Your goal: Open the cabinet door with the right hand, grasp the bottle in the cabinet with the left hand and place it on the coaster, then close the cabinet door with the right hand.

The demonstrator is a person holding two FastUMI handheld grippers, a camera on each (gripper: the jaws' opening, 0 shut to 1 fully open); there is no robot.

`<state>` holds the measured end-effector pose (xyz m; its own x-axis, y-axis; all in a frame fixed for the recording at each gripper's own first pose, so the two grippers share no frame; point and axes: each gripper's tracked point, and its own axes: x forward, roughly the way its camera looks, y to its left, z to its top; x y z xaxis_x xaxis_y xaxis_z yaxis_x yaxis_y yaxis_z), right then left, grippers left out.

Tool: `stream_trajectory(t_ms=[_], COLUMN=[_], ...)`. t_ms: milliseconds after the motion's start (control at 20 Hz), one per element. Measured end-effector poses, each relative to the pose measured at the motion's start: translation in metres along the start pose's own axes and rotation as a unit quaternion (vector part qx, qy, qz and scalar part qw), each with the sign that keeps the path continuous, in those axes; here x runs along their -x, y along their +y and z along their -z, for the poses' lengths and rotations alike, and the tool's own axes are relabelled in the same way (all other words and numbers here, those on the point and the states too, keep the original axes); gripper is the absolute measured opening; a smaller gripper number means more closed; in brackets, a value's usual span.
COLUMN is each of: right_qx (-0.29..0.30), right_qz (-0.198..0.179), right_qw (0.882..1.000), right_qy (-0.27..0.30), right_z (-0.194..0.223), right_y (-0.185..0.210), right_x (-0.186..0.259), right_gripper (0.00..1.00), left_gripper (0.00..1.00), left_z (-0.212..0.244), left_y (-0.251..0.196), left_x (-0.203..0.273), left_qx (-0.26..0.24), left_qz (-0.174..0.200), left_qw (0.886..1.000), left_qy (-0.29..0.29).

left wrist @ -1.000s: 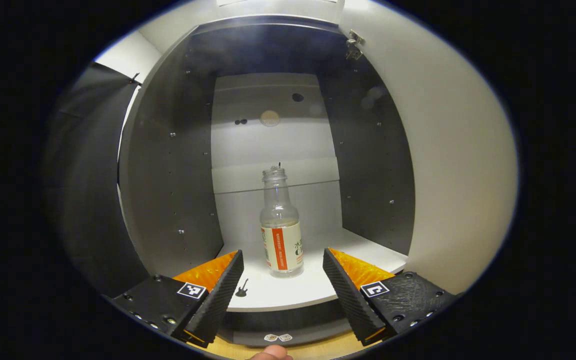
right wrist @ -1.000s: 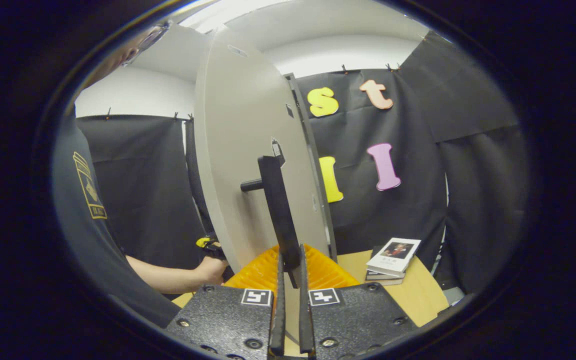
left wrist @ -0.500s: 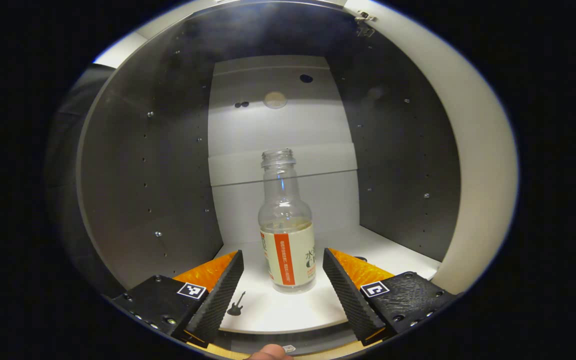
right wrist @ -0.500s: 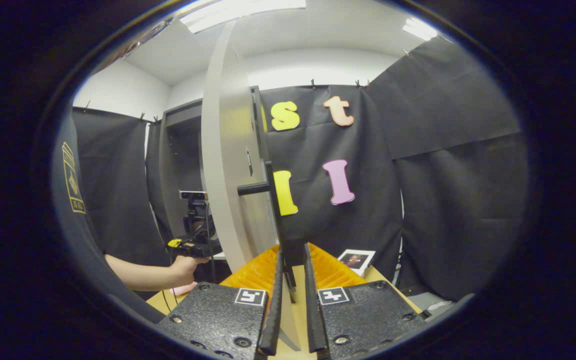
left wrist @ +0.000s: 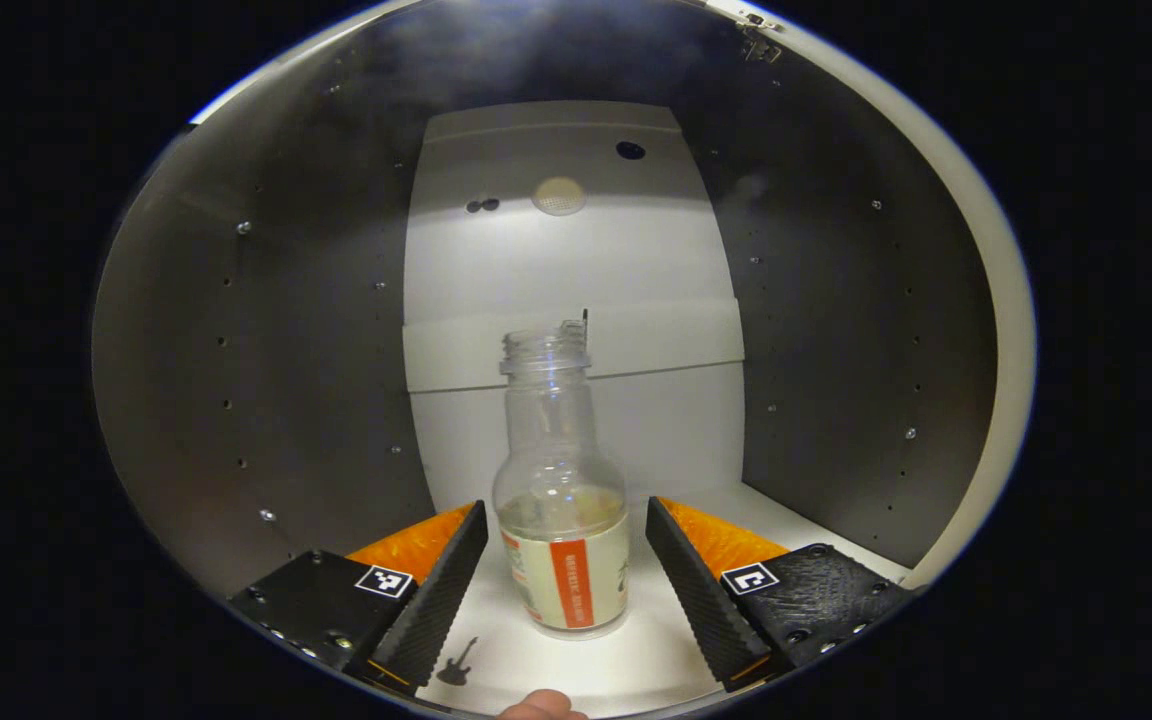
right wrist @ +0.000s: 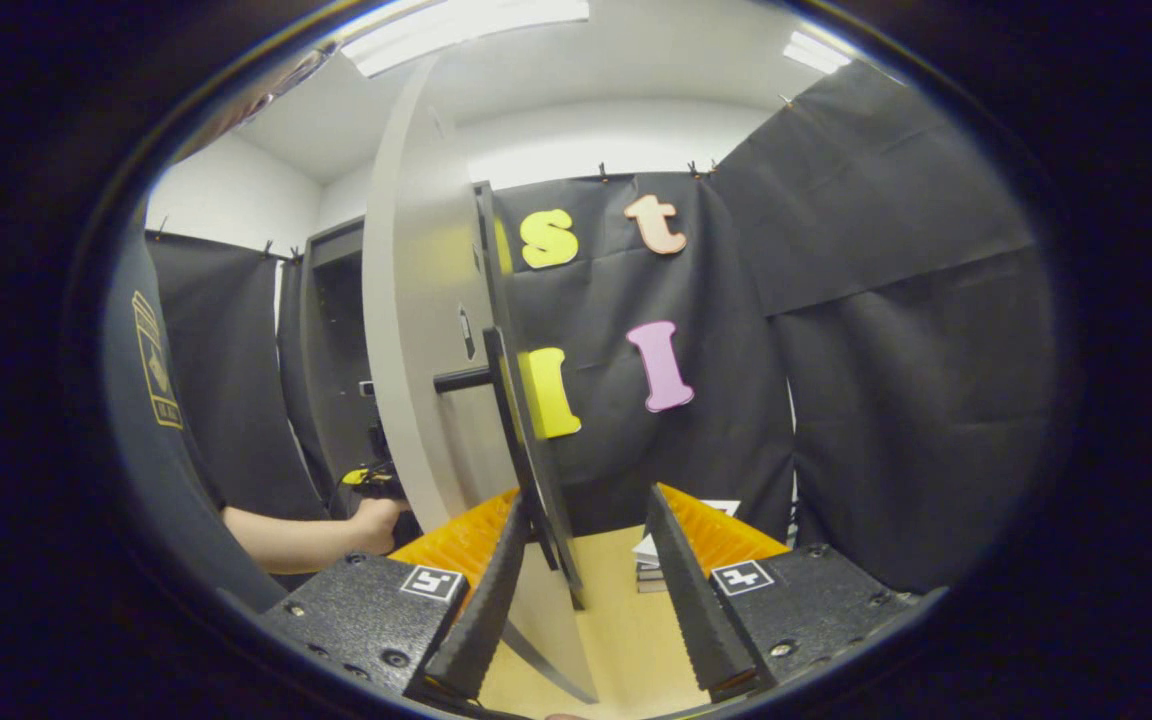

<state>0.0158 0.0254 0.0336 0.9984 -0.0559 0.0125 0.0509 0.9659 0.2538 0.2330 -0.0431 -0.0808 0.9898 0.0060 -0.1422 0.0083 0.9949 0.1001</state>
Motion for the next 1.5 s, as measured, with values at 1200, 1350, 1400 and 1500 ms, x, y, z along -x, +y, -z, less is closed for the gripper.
stream_trajectory(t_ms=[1200, 1350, 1400, 1500], right_qx=[-0.054, -0.08, -0.089, -0.117], right_qz=[-0.087, -0.116, -0.123, -0.131], right_qw=[0.995, 0.99, 0.988, 0.984], right_qy=[-0.006, 0.002, 0.003, 0.012], right_z=[0.008, 0.014, 0.013, 0.018], right_y=[-0.012, -0.01, -0.01, -0.009], right_x=[-0.015, -0.021, -0.023, -0.025], right_gripper=[0.89, 0.96, 1.0, 0.99], left_gripper=[0.75, 0.75, 0.75, 0.75], left_z=[-0.038, -0.045, -0.046, -0.042], left_y=[0.028, 0.038, 0.042, 0.052], left_x=[0.066, 0.098, 0.108, 0.129], left_qx=[-0.022, -0.028, -0.029, -0.03], left_qz=[-0.031, -0.036, -0.037, -0.039], left_qw=[0.999, 0.998, 0.998, 0.998], left_qy=[-0.021, -0.034, -0.035, -0.029])
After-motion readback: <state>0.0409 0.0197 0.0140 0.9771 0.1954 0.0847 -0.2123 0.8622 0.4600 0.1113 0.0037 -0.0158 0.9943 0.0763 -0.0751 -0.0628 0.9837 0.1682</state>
